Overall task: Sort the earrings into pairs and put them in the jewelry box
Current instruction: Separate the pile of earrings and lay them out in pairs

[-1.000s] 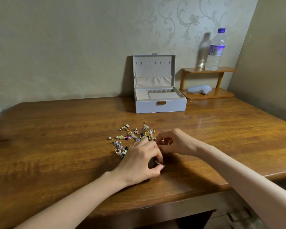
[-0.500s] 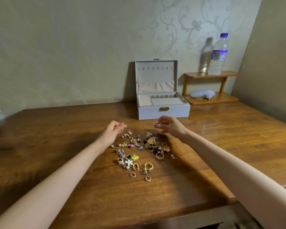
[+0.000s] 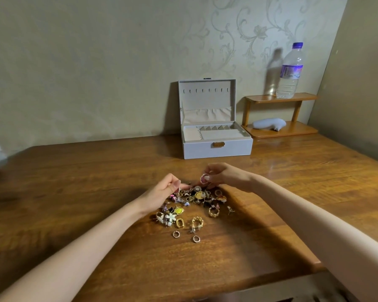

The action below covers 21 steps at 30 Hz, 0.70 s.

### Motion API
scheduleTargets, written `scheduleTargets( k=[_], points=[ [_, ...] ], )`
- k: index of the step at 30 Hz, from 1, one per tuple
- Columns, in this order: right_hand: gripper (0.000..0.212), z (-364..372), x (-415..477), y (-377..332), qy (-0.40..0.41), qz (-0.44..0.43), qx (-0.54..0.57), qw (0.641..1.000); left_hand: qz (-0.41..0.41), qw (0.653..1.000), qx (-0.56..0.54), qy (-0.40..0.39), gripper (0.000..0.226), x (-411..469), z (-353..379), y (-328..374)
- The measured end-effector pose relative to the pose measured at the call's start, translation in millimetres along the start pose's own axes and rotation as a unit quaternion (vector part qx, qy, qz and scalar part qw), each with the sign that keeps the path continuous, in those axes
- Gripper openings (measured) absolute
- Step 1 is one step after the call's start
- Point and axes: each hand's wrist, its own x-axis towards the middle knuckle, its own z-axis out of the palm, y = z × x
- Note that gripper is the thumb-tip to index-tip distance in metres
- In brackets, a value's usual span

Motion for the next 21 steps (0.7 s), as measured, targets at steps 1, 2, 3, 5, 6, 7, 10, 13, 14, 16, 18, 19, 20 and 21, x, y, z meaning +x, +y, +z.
scheduleTargets(
  k=[1,2,3,5,6,7,10,13,14,16,18,19,20,21],
  points=[
    [0.013,-0.7,-4.4,0.0,-0.012,-0.002,-0.001,1.000,0.004,1.000,-0.004,-0.003,0.021,-4.5,2.8,1.0],
    [0.012,-1.5,-8.3,0.1,-0.024,-0.005,-0.005,1.000,0.008,1.000,-0.008,-0.006,0.021,-8.9,5.3,1.6],
    [0.011,-2.2,-11.7,0.2,-0.035,-0.007,-0.008,0.999,0.012,1.000,-0.011,-0.008,0.021,-13.2,7.6,2.3],
    [0.010,-3.6,-18.3,-0.4,-0.061,-0.002,-0.001,0.998,0.013,1.000,-0.023,-0.017,0.021,-20.6,11.4,3.2],
    [0.011,-4.6,-20.9,-0.7,-0.080,0.002,0.006,0.997,0.014,0.999,-0.027,-0.023,0.023,-23.7,12.8,4.0],
    [0.011,-5.4,-23.6,-1.8,-0.101,0.003,0.016,0.995,0.019,0.999,-0.029,-0.026,0.025,-25.9,13.6,4.4],
    [0.009,-7.5,-29.6,-6.2,-0.130,-0.012,0.056,0.990,0.041,0.998,-0.047,-0.019,0.035,-25.8,12.4,5.9],
    [0.008,-8.5,-26.5,-7.7,-0.025,-0.038,0.063,0.997,0.043,0.998,-0.045,0.025,0.027,-13.9,8.1,7.1],
    [0.007,-9.1,-23.8,-7.0,0.022,-0.041,0.038,0.998,0.040,0.998,-0.035,0.035,0.023,-7.7,6.9,7.7],
    [0.008,-10.9,-19.2,-4.5,0.076,-0.025,-0.006,0.997,0.031,0.998,-0.020,0.041,0.019,6.0,5.6,7.3],
    [0.008,-12.7,-19.4,-3.2,0.077,0.007,-0.025,0.997,0.015,0.999,-0.002,0.034,0.018,18.1,6.6,5.7],
    [0.008,-13.4,-21.1,-3.0,0.065,0.023,-0.031,0.997,0.008,1.000,0.004,0.029,0.018,22.2,7.7,5.1],
    [0.008,-13.8,-23.4,-2.7,0.049,0.037,-0.036,0.997,0.005,1.000,0.004,0.025,0.018,24.4,8.9,4.6],
    [0.008,-14.1,-25.9,-2.0,0.035,0.047,-0.038,0.998,0.008,1.000,0.001,0.018,0.018,24.5,10.2,4.4]
  ],
)
